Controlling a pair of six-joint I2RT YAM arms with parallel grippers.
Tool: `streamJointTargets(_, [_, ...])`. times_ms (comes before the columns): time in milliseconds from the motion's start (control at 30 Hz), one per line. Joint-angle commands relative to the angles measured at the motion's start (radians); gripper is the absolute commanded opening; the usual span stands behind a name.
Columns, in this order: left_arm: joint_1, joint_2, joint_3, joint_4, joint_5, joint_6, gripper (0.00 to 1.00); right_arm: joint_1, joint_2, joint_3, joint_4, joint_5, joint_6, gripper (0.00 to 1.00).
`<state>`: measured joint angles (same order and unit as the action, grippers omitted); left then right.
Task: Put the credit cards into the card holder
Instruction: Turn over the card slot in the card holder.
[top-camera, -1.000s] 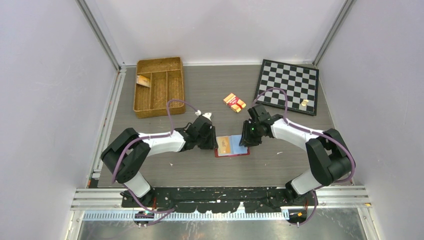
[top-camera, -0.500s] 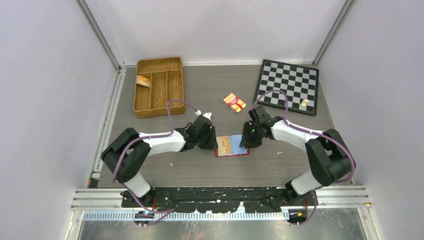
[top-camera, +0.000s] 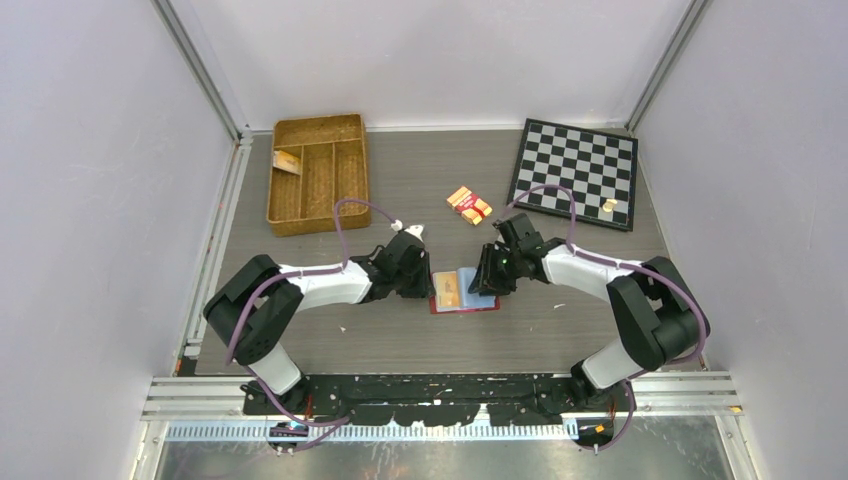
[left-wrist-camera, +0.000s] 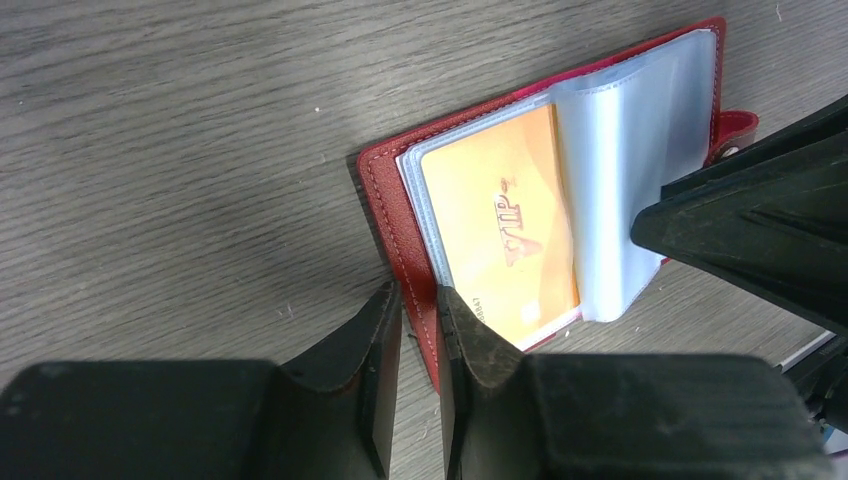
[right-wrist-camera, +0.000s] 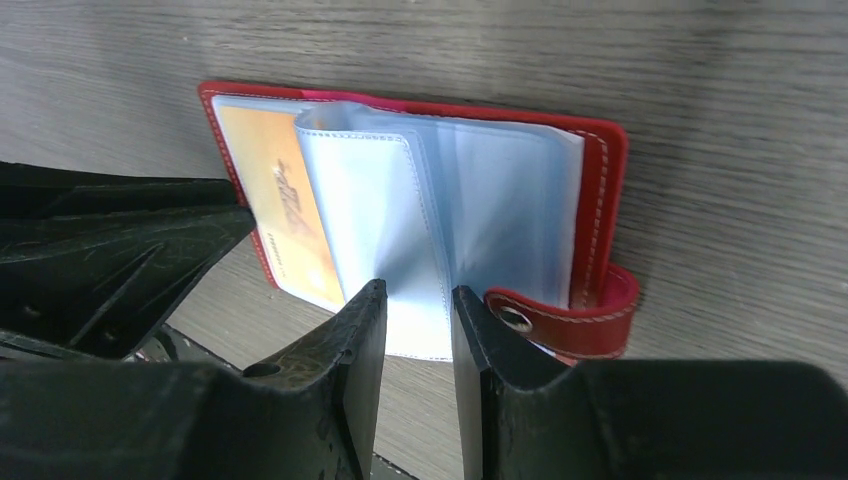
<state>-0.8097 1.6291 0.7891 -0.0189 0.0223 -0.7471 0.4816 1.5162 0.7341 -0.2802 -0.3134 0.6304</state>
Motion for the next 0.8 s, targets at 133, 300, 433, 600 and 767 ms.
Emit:
streamJointTargets(133, [-0.005,0.027,0.006,0.009,-0.015,0.018,0.2,0.006,0.014,-0.016,0.161,-0.121,0.051,0.35])
streamJointTargets(300, [-0.005,0.026,0.006,0.014,-0.013,0.016,0.2,0.026,-0.006,0.006,0.162,-0.129,0.053,0.35])
streamJointTargets(433, [-0.005,0.016,0.008,0.014,-0.015,0.016,0.2,0.049,-0.011,0.029,0.159,-0.128,0.052,0.35])
streamJointTargets(600, [-0.003,-0.032,0.009,-0.023,-0.053,0.034,0.24,0.073,0.002,0.056,0.159,-0.115,0.061,0.36])
streamJointTargets(767, [0.0,-0.108,-0.013,-0.077,-0.091,0.055,0.3,0.096,0.013,0.089,0.157,-0.106,0.066,0.4])
